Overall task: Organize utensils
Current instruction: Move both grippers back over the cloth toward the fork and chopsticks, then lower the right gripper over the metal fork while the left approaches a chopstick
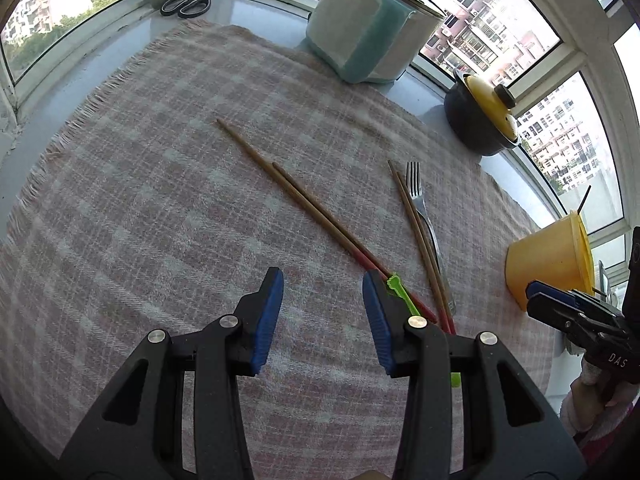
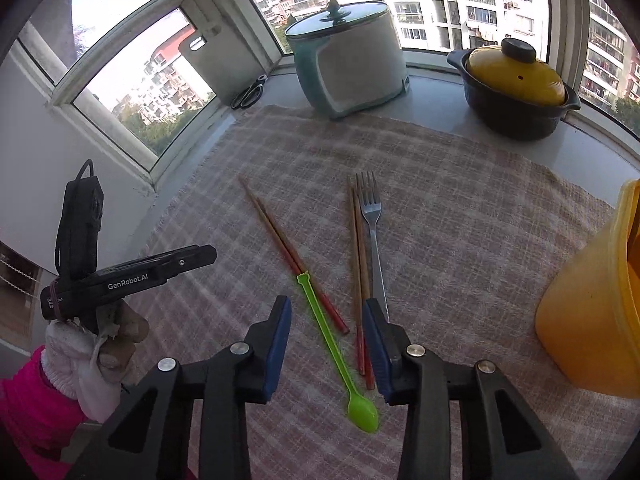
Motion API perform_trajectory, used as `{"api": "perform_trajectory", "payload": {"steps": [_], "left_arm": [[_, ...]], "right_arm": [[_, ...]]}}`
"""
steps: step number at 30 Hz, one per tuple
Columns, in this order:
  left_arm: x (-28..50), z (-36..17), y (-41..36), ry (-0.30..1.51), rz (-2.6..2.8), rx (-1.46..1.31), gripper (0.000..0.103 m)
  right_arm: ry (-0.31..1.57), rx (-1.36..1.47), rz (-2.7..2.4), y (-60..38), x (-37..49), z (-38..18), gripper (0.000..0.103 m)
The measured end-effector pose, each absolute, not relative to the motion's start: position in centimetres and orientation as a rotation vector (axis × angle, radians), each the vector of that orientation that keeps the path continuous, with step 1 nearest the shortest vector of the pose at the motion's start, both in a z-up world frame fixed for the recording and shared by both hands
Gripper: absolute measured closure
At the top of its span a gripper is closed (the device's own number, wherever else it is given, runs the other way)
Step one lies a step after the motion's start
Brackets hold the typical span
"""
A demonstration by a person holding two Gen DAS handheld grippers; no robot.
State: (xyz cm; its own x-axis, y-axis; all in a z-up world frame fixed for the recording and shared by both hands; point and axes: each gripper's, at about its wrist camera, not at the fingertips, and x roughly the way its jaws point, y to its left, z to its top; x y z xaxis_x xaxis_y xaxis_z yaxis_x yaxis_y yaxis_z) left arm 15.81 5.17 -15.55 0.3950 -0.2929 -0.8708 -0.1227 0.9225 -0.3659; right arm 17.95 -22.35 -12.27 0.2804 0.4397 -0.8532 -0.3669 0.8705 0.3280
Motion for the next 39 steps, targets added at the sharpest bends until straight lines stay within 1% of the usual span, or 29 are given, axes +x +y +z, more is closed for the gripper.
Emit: {"api": "perform_trajectory", "payload": {"steps": [2,8,10,14,17,19,29,34,39], "left_arm": [[16.1,-15.8,5.4,1.173,-0.113,-0.414,0.062],[16.9,-16.7,5.6,1.187,-0.114,-0.447,0.062],[17.2,-17.0,5.7,1.190,-0.108,-0.463,0.065],[17.8,-17.4,5.8,1.195,-0.102,-0.482,0.065],[18.3,-17.8,5.8,1.203,-0.098,-0.495,0.066],[18.5,-18.0,5.9,1.207,-0.094,-0.502,0.069],[19.8,-19.6,6.2,1.235,-0.072,-0.542,0.070],[20.4,-20.1,6.0,1.247,-0.066,-0.558,0.070],[21.2,-20.8,5.7,1.271,-0.057,-0.592,0.070]], "right_arm": [[1.198,0.060,0.546,-21.6,18.8,-13.3,0.069],[1.278,0.031,0.573,-19.4,21.0,-15.5,0.072],[1.299,0.021,0.578,-19.0,21.6,-16.2,0.073],[1.344,0.045,0.576,-18.7,23.3,-17.7,0.076],[1.368,0.048,0.546,-19.0,24.6,-18.6,0.077],[1.382,0.037,0.517,-19.1,25.2,-19.2,0.079],[1.414,-0.052,0.420,-19.2,27.7,-21.6,0.082],[1.405,-0.098,0.422,-18.6,28.0,-21.7,0.082],[1.389,-0.203,0.414,-16.9,28.4,-21.8,0.082]]}}
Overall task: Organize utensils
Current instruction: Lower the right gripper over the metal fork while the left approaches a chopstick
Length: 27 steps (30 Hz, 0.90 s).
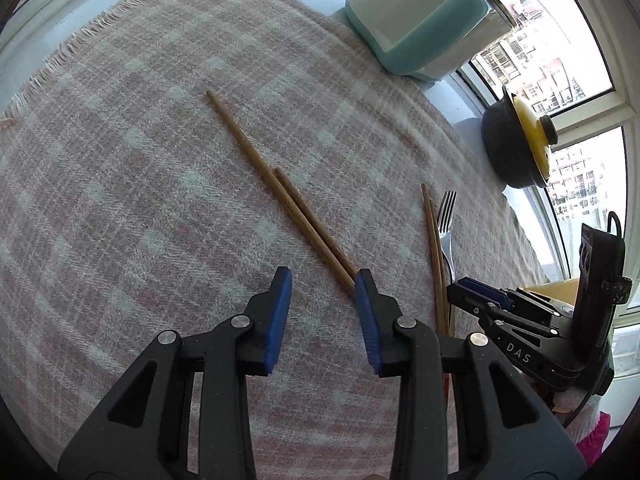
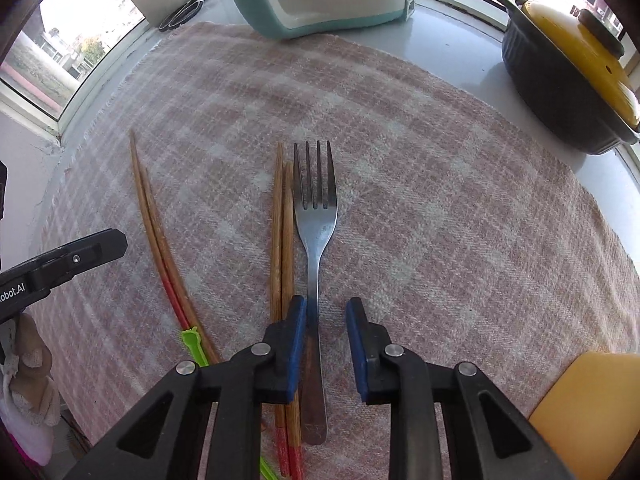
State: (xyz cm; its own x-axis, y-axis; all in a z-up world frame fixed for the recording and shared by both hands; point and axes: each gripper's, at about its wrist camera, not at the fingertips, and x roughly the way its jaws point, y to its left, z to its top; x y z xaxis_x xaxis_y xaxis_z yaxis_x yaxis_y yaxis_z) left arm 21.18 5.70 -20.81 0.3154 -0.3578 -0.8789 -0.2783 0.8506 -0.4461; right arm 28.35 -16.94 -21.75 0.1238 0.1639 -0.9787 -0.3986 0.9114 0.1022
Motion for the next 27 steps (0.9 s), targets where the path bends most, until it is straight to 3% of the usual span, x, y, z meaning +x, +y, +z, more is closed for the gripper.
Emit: {"api": "perform_trajectory", "payload": {"steps": [13,19,27], "left_arm": [[23.2,-21.5,3.9,1.309,0.008,-0.518,0.070],[23.9,-21.8,3.6,1.315,0.046,-0.465,0.081],[25.3,-21.9,2.1,1.316,0.043,-0.427,0.082]], "right_arm": [[1.380,-0.296,0.407,-14.2,29.5,-22.1,0.084],[1.376,-0.297,0.383,-14.6,29.9,-22.3,0.087],[1.376,-0.281,0.386,-15.6,29.8,-22.3,0.087]]}}
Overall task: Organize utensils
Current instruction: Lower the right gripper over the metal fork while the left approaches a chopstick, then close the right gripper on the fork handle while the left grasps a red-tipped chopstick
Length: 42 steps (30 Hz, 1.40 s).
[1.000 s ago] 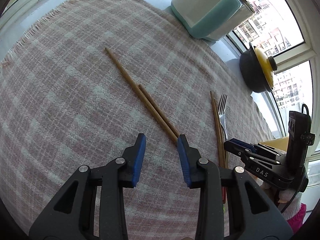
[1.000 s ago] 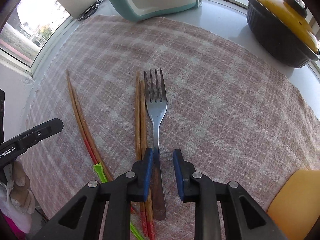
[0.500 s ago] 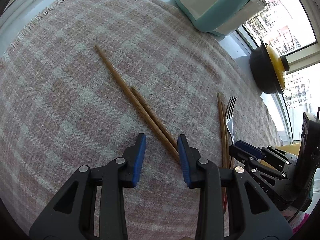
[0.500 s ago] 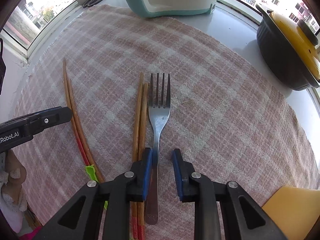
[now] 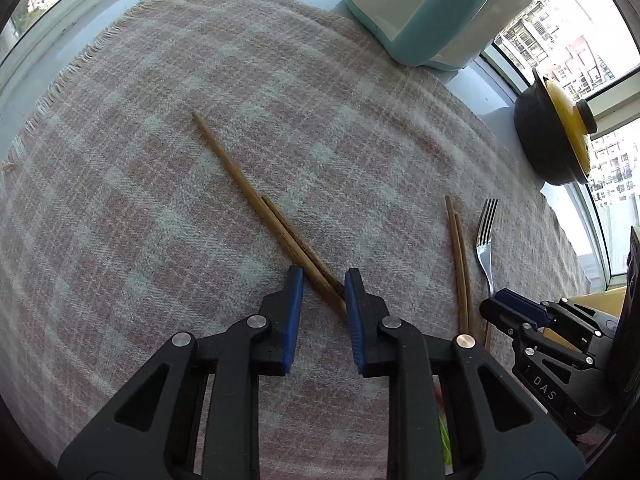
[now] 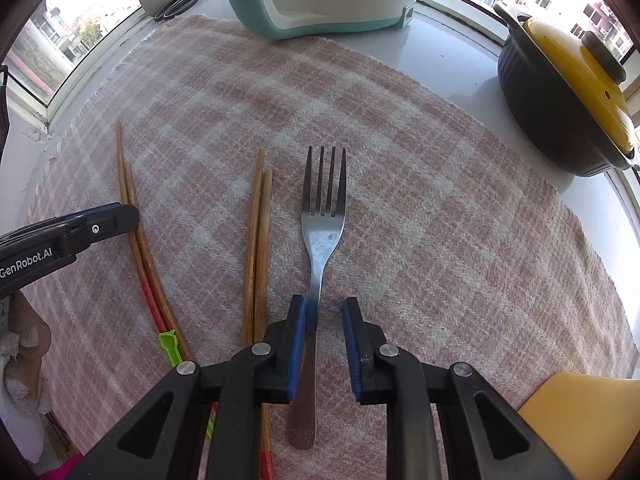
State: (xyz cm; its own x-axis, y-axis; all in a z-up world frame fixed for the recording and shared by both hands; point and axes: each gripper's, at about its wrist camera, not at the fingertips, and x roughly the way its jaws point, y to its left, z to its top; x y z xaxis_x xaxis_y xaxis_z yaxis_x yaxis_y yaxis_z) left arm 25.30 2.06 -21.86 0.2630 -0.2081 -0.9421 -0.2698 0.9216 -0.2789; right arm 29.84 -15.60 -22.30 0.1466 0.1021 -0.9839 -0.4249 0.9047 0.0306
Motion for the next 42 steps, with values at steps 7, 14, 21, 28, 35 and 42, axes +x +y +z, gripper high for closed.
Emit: {"api": "perform_trajectory", "payload": {"steps": [7,14,21,28,35,42], "left_arm": [[25.7,-21.9,-0.1,1.307,0.013,-0.350,0.082],[24.8,-21.3,0.5,1.293,-0.020,-0.240,0.096],[25.2,-21.5,2.3,1.321,-0.036,-0.313,0.096],[25.8,-21.8,1.5,1.350,0.025,-0.361,0.087],[26.2,-21.7,-0.1,1.312,0.021,-0.312,0.091],[25.8,-21.4,1.2,1.310,0.013,-0.264,0.103]], "right_arm": [[1.380,-0.283,0.378,-17.0,29.7,-22.2,0.087],[1.378,-0.301,0.369,-16.9,29.3,-22.0,0.087],[1.378,-0.300,0.365,-16.2,28.8,-21.7,0.087],[1.384,-0.287,0.372,-16.3,28.8,-21.8,0.087],[1.387,-0.294,0.381,-15.7,29.2,-22.0,0.085],[1.397,-0.306,0.386,-15.5,29.6,-22.0,0.099]]}}
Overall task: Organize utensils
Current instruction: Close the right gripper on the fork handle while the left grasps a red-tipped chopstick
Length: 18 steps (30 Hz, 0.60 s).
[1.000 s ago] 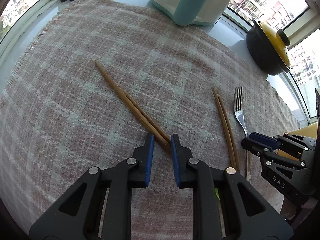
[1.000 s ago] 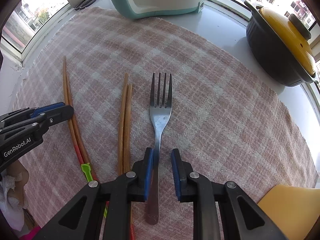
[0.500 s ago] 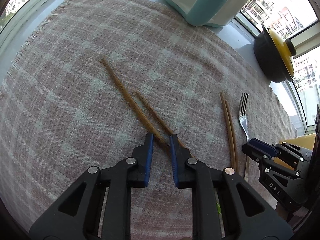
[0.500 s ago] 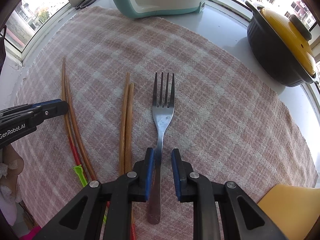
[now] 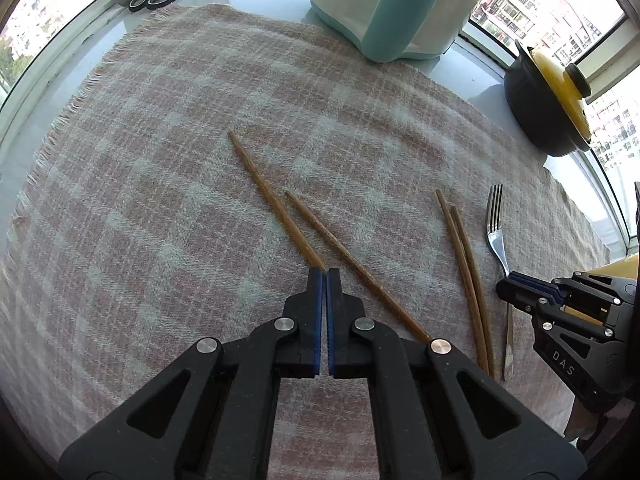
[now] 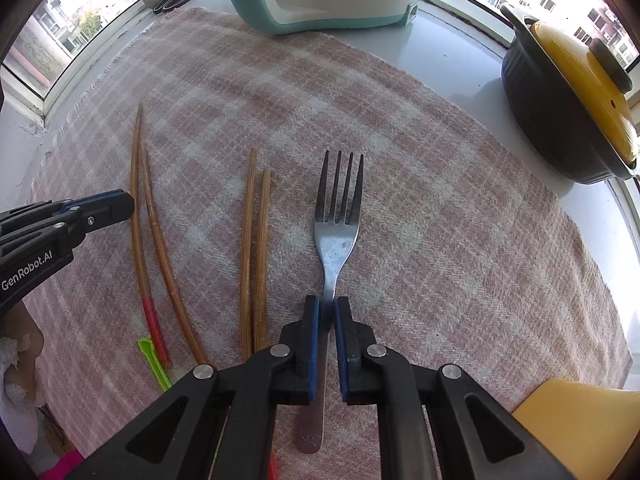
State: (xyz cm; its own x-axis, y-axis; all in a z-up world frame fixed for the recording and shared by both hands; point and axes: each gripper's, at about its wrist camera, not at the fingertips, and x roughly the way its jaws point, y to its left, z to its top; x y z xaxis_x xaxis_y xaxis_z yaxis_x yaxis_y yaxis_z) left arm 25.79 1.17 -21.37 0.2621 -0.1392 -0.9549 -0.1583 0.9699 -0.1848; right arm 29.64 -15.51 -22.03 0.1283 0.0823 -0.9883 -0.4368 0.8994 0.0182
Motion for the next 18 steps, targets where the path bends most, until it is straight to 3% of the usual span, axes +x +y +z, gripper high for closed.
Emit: {"api": "perform_trajectory", "payload": {"steps": [8,12,18], "left_arm": [[25.1,-21.8,4.8,1.322,-0.001,-0.492,0.103],[25.0,-20.9,4.7,1.309,-0.024,-0.562,0.096],[25.1,-21.3,2.7,1.353,-0.024,-0.557,0.096]], "right_arm": [[1.397,-0.290,0.387,-15.7,30.0,-22.0,0.099],[1.398,-0.280,0.389,-16.2,30.3,-21.9,0.095],[1.396,-0.296,0.385,-16.5,30.7,-21.8,0.095]]}}
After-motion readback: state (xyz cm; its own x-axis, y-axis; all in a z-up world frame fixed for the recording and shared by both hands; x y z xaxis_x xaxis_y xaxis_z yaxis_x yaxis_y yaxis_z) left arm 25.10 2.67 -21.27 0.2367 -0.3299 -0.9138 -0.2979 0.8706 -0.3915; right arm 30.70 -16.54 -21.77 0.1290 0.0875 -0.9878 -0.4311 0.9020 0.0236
